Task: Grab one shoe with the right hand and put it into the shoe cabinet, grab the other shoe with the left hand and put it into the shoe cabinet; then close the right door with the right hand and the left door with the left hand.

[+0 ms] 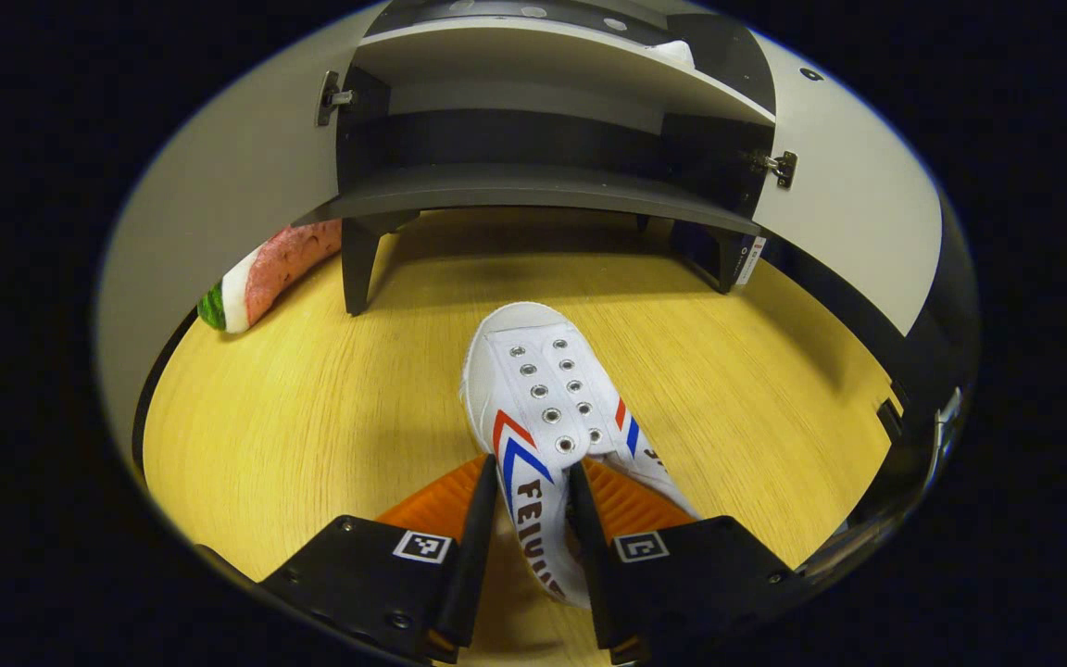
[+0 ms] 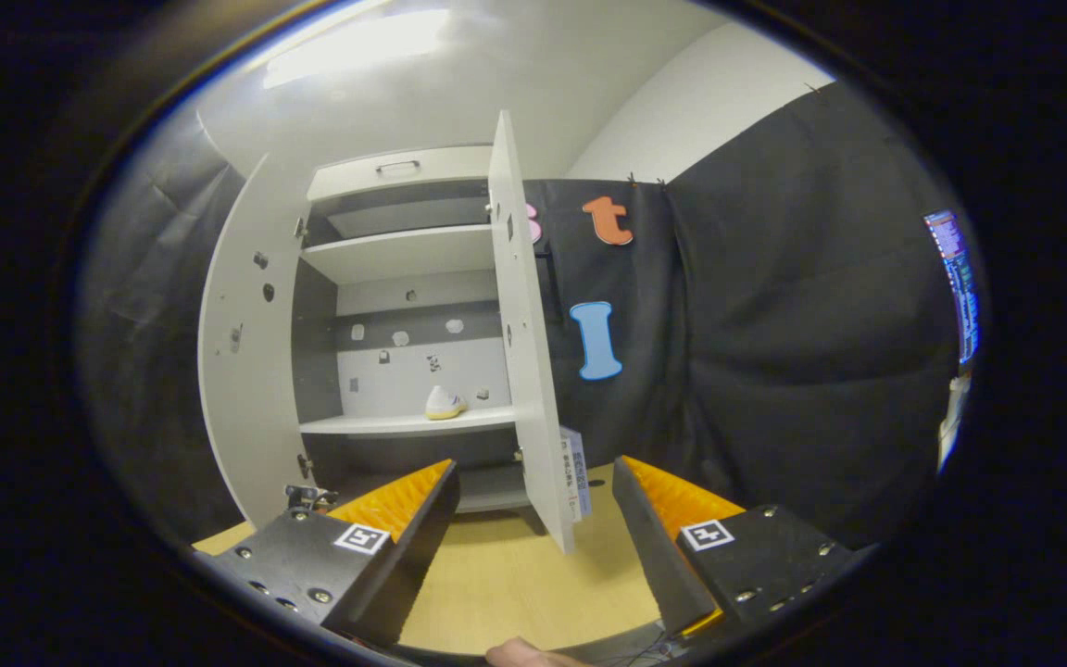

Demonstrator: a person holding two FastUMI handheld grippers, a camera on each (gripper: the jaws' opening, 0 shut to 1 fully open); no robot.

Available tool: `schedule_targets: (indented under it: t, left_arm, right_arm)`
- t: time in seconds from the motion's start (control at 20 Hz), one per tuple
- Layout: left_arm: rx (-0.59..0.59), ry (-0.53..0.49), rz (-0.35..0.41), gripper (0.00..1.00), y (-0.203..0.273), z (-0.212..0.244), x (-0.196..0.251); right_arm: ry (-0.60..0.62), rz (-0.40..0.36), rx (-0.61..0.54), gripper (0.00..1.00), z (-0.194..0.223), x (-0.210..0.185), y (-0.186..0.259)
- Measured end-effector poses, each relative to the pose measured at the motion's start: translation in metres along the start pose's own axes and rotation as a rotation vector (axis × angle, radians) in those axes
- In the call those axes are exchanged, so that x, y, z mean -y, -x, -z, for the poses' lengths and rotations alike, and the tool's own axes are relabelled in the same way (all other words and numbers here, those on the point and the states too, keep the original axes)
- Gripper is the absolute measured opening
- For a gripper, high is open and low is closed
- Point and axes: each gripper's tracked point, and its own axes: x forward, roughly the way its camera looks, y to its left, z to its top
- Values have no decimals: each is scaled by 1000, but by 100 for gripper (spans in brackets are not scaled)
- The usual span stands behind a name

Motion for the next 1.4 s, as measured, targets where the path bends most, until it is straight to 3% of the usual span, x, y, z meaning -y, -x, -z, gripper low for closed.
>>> schedule_targets:
  t: [0.15, 0.2, 0.25, 0.3, 0.45, 0.75, 1.05, 1.2, 1.4]
  left_arm:
    - [11, -36, -31, 39, 2, -4, -6]
    - [19, -42, -56, 30, 0, -5, -14]
    - [23, -24, -42, 5, 2, -6, -10]
    - [23, -34, -43, 1, 2, -5, -8]
    - [28, -48, -52, 1, 8, -9, -8]
    - [158, -49, -52, 1, 31, -34, -6]
    - [264, -41, -20, 1, 108, -76, -7]
    - [333, -74, -30, 1, 141, -109, -8]
    - [432, -79, -57, 1, 166, -189, 0]
  right_arm:
    - [-22, 7, -2, 99, 2, 6, 0]
    - [-19, 12, -6, 99, 3, 8, -1]
    - [-16, 16, -9, 98, 4, 10, -1]
    - [-15, 21, -12, 98, 5, 12, 0]
    - [-12, 32, -25, 97, 9, 15, -3]
    - [8, 23, -40, 97, 14, 11, -4]
    - [23, 6, -38, 97, 13, 9, 0]
    - [17, 4, -39, 97, 15, 12, 1]
    - [5, 1, -49, 97, 22, 18, 2]
